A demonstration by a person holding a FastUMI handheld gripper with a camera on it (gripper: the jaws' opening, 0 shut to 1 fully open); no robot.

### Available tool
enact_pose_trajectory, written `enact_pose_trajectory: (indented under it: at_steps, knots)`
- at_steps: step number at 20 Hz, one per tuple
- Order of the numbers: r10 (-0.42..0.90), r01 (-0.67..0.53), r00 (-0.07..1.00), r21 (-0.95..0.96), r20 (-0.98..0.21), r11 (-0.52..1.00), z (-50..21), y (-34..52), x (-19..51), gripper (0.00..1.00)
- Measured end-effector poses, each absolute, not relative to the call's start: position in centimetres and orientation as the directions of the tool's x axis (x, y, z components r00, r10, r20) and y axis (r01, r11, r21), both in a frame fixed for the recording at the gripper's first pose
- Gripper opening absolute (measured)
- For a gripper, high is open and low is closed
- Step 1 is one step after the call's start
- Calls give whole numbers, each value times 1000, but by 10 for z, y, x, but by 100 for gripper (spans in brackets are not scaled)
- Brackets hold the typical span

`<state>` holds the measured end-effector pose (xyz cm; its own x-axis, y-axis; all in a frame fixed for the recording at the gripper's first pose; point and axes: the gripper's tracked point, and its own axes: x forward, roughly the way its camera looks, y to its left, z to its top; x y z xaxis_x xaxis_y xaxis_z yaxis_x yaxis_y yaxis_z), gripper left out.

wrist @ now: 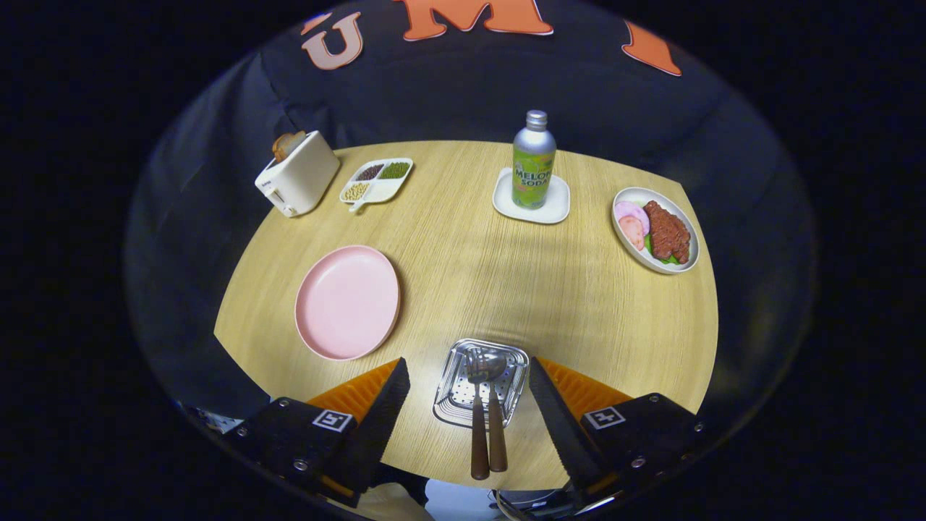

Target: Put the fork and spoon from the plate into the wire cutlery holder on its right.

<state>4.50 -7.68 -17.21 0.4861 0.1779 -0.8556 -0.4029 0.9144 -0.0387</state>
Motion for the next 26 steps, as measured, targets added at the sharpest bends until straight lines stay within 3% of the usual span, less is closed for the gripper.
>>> enact_pose_trajectory:
  at_steps: [8, 13, 21, 26]
  knots:
    - [231, -334, 747, -51, -624, 941, -44, -88, 64, 100]
    - [187, -259, 882, -115, -432, 959, 40, -127, 59, 99]
    - [115, -144, 962, -99, -248, 985, 86, -174, 44, 99]
    - [103, -122, 967, -67, -235, 990, 86, -188, 35, 99]
